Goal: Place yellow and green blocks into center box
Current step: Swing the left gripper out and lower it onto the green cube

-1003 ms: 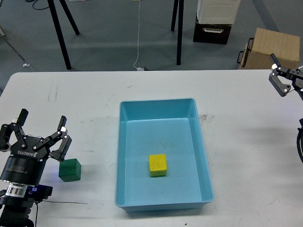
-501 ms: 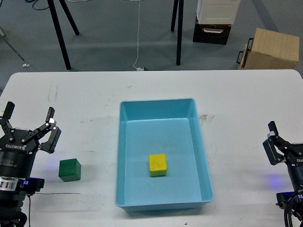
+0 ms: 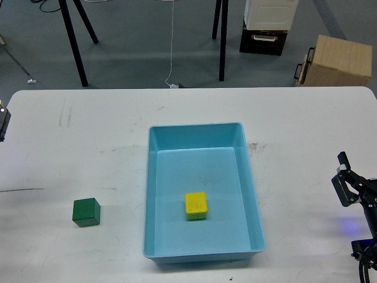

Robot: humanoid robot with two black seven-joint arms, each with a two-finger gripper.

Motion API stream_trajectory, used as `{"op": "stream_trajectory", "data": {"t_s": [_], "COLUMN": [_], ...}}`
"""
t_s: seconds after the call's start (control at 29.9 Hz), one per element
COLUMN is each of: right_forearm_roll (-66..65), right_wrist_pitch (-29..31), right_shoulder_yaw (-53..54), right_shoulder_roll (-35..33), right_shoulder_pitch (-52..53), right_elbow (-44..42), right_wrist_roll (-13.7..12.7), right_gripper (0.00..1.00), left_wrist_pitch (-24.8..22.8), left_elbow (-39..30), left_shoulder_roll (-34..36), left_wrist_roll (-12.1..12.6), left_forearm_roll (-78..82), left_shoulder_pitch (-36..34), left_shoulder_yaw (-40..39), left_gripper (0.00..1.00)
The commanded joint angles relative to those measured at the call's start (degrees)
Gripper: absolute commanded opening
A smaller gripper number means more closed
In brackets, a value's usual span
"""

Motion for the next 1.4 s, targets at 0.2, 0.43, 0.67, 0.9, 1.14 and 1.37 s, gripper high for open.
{"op": "stream_trajectory", "data": {"t_s": [0.2, 0.43, 0.67, 0.9, 1.14, 1.37], "right_forearm_roll": [-0.20, -1.08, -2.40, -2.40, -2.84, -3.19], "right_wrist_pitch": [0.00, 0.00, 0.00, 0.00, 0.00, 0.00], "right_shoulder_yaw": [-0.20, -1.08, -1.25, -1.25, -1.25, -2.66], "right_shoulder_roll": [0.12, 0.47, -0.06, -0.15, -0.15, -0.06], "right_shoulder_pitch": [0.59, 3.67, 3.93, 3.49, 2.97, 3.14], "right_elbow": [0.01, -1.39, -1.92, -2.01, -3.24, -3.50], "right_wrist_roll": [-0.01, -0.01, -0.10, -0.19, -0.28, -0.19], "right_gripper": [0.98, 0.98, 0.98, 0.98, 0.98, 0.98], "left_wrist_pitch": [0.00, 0.00, 0.00, 0.00, 0.00, 0.00], "left_elbow": [-0.63, -1.24, -0.63, -0.01, -7.38, -11.00], "left_shoulder_roll": [31.92, 45.13, 40.14, 30.90, 33.69, 41.26], "left_wrist_roll": [0.21, 0.38, 0.65, 1.09, 5.91, 5.83], "left_forearm_roll": [6.60, 16.27, 25.33, 37.79, 51.07, 58.37], "left_shoulder_pitch": [-10.67, -32.97, -65.66, -86.26, -92.78, -89.98], "left_shoulder_yaw": [14.65, 36.00, 74.47, 104.99, 123.12, 127.18], "left_gripper": [1.00, 1.00, 1.00, 1.00, 1.00, 1.00]}}
